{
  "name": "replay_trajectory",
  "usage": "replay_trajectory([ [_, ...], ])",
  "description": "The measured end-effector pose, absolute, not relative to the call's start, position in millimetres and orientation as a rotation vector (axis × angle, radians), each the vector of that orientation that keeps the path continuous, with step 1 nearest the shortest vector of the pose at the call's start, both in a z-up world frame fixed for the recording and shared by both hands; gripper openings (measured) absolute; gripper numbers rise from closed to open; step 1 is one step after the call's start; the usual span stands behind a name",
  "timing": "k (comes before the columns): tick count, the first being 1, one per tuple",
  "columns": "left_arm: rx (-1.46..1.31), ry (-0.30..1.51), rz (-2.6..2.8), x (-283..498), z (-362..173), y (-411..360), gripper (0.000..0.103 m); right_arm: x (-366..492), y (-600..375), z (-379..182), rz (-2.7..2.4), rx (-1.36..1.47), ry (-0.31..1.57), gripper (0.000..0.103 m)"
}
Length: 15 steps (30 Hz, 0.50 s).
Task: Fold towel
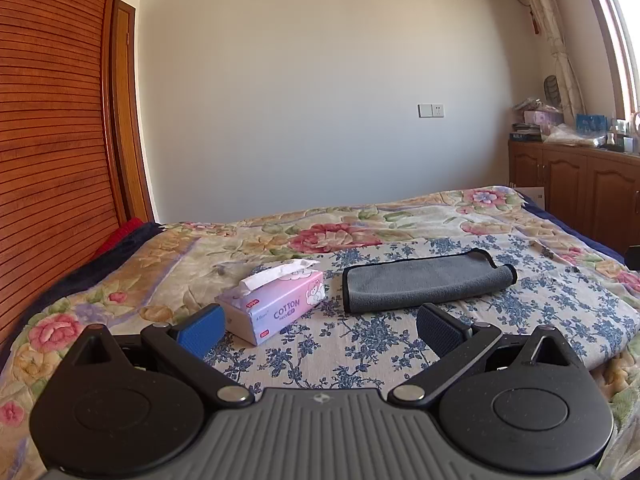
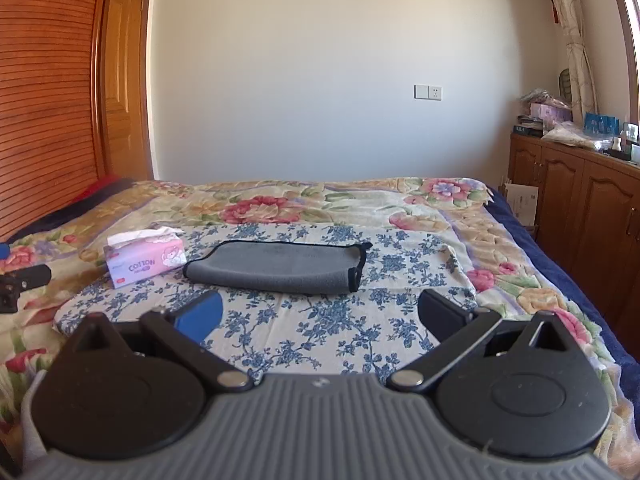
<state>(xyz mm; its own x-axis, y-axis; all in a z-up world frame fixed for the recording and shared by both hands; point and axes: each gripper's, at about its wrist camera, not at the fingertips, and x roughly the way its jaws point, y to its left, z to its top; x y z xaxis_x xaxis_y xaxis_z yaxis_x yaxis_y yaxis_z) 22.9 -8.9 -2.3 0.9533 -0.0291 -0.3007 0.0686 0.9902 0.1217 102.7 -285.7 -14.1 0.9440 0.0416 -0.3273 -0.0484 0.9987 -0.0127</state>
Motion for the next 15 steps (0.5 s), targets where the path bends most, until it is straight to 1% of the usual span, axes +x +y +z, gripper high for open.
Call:
replay_trajectory([
  [15,0.13,0.31,-0.045,23.5,-5.0,-7.7,0.103,100.6,-285.6,-12.7,0.037,-0.034,0.31,0.103],
])
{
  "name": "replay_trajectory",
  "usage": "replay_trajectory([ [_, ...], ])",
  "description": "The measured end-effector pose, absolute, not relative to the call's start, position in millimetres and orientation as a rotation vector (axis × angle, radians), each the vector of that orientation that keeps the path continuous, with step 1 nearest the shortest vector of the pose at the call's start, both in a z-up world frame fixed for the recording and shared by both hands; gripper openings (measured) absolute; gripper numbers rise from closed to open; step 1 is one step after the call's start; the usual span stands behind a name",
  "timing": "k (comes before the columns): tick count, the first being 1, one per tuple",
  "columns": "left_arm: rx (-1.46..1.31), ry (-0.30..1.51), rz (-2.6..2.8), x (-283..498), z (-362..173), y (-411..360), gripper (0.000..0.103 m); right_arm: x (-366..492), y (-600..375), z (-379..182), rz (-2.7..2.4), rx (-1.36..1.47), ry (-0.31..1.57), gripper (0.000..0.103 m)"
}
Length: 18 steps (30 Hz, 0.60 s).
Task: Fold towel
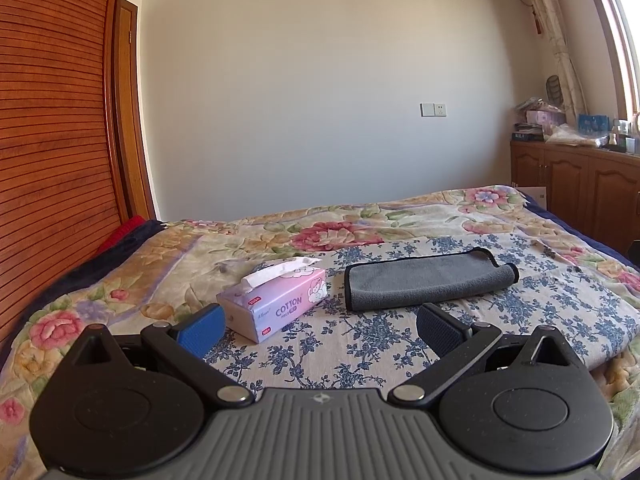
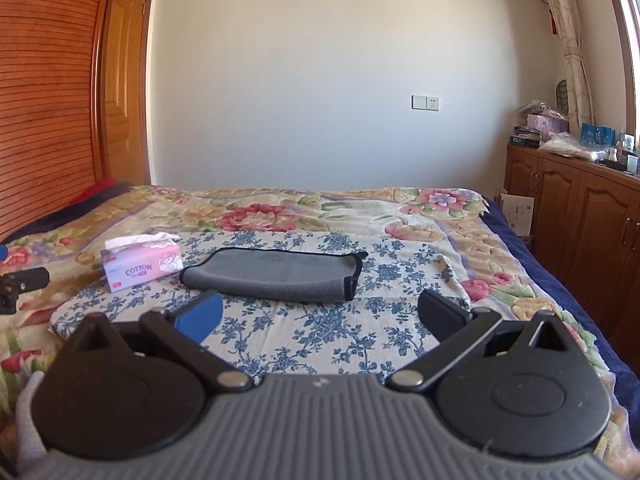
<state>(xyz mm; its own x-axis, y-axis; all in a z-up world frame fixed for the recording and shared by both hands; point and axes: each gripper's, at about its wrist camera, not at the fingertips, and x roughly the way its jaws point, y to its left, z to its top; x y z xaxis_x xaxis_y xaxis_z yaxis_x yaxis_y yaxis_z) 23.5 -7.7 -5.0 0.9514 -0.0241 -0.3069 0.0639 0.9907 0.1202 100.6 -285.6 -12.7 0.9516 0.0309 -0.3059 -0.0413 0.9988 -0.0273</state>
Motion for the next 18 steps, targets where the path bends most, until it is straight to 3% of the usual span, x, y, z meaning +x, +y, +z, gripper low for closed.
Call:
replay_trajectory([
  [18,0.13,0.315,-0.043,24.2,-6.0,-6.8,0.103,100.6,-286.2,-13.5,0.032,-0.03,0.311,0.103],
])
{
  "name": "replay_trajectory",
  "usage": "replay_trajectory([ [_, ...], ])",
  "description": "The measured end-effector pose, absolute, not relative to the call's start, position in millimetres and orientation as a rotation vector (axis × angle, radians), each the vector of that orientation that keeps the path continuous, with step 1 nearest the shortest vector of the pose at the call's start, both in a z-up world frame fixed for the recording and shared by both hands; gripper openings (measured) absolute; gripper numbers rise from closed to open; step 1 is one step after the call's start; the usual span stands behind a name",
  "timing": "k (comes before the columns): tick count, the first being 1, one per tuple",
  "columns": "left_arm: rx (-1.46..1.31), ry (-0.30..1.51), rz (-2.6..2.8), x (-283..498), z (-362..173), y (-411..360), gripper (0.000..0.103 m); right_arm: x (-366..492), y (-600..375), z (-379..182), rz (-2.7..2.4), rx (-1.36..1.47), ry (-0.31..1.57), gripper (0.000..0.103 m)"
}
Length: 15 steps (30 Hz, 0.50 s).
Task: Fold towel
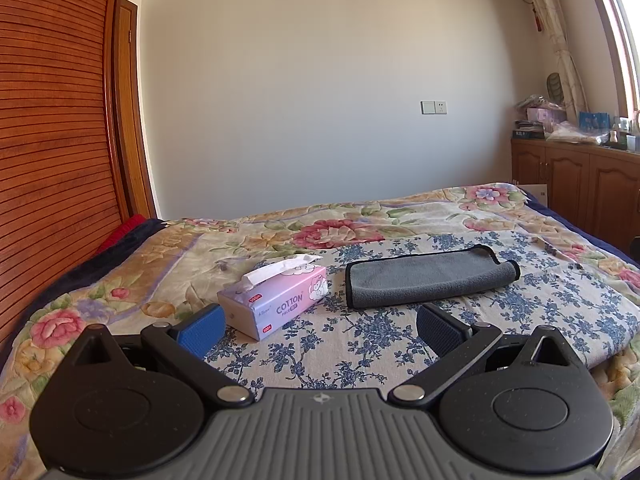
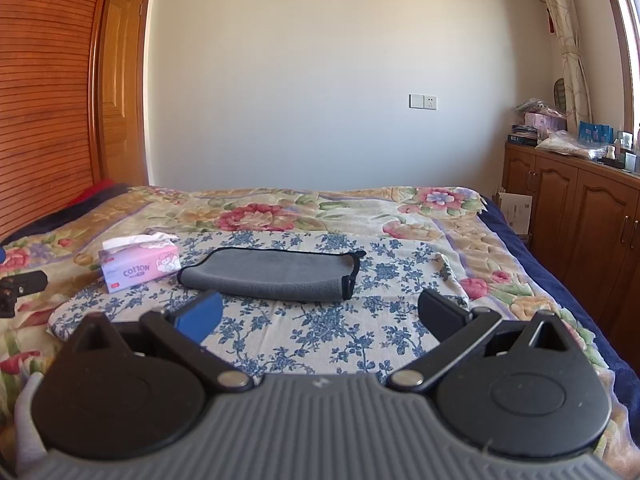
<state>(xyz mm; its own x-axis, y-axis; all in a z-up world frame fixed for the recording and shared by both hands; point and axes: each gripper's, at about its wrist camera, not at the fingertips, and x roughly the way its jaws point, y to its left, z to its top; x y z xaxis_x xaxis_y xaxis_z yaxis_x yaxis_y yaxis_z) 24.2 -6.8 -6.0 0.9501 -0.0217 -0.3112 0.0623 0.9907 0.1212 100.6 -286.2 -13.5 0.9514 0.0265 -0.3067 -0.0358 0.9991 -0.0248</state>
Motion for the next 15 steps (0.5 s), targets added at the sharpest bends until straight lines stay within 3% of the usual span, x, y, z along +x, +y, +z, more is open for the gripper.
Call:
replay_trajectory([
  [15,0.132,0.314,-0.043,24.3,-6.7,-6.3,0.103,100.7,-287.4,-13.8,0.031,-0.028,0.311,0.103],
])
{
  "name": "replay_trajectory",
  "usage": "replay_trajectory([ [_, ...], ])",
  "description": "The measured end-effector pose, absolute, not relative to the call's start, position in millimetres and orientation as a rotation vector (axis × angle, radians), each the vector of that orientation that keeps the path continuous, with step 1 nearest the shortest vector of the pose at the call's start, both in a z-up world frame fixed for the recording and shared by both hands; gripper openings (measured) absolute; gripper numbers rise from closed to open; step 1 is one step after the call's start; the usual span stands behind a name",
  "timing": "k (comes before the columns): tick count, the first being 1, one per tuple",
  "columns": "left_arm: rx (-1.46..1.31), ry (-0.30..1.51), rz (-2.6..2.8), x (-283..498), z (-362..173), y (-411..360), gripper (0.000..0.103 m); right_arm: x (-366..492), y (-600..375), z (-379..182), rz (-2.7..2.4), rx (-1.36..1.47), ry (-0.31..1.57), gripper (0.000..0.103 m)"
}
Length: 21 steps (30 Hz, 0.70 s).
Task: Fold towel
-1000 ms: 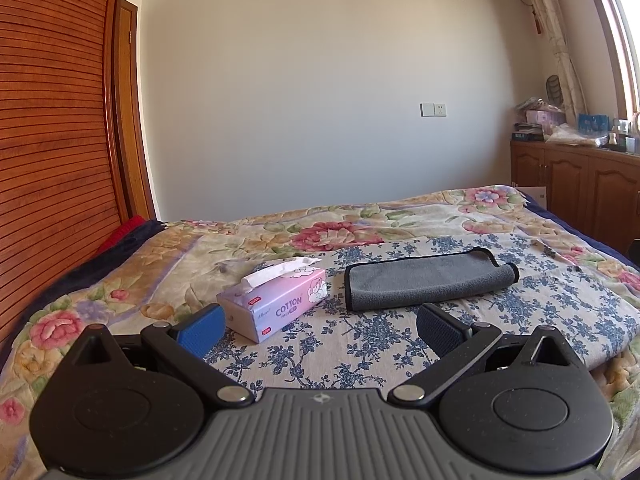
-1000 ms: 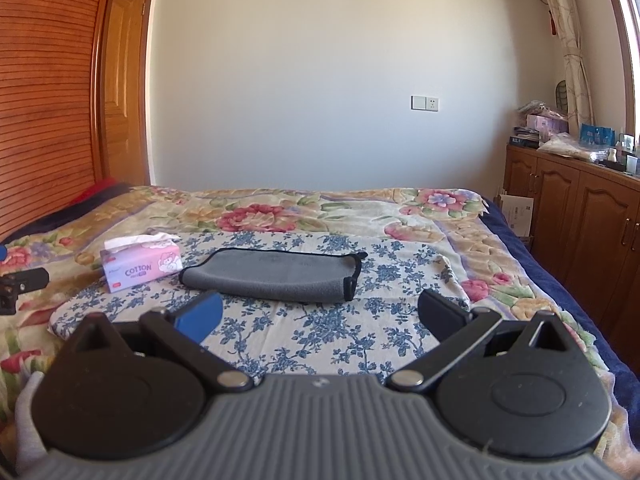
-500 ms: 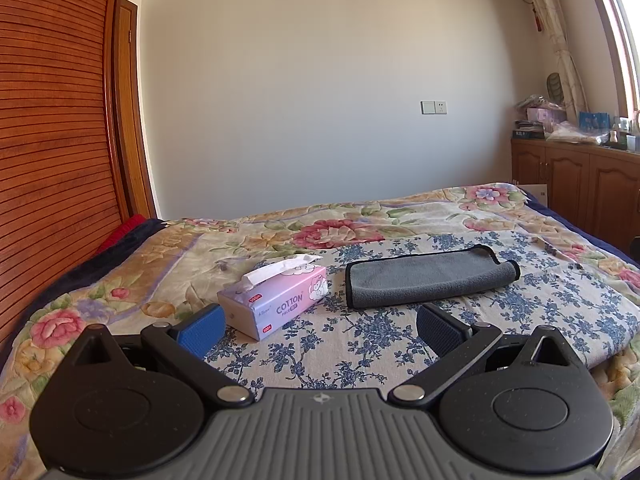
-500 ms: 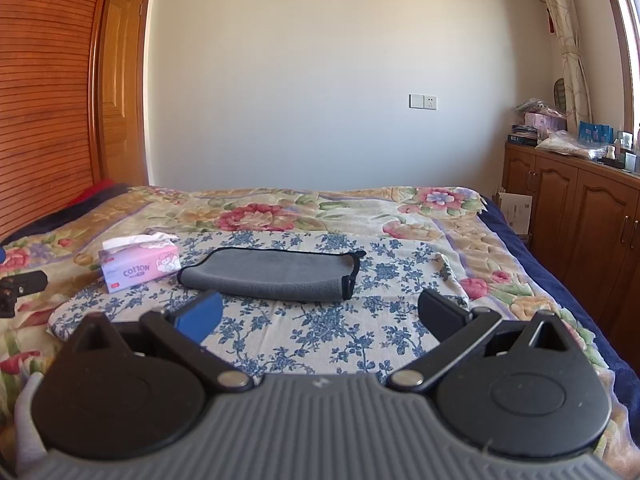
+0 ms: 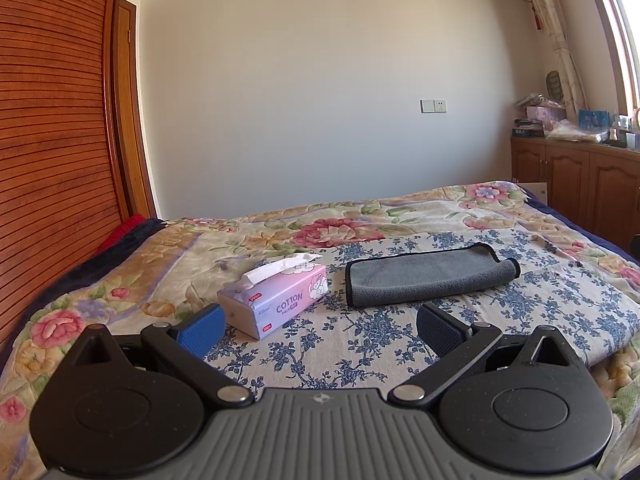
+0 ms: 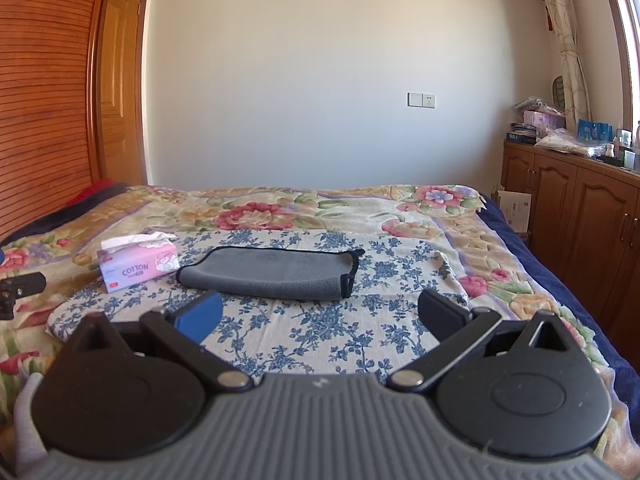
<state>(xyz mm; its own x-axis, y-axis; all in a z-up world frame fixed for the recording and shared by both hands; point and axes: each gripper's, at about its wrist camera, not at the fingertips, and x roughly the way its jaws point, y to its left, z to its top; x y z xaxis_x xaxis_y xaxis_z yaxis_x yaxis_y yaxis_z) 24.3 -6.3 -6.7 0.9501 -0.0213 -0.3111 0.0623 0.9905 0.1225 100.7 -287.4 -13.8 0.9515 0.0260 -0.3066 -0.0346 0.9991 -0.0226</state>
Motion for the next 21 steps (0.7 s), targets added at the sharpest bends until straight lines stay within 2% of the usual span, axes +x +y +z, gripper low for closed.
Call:
replay_trajectory([
  [21,0.132,0.314,-0.043,24.2,-7.3,-6.5,0.103,101.1,-288.6,-14.9,0.03,-0.028,0.312,0.103],
])
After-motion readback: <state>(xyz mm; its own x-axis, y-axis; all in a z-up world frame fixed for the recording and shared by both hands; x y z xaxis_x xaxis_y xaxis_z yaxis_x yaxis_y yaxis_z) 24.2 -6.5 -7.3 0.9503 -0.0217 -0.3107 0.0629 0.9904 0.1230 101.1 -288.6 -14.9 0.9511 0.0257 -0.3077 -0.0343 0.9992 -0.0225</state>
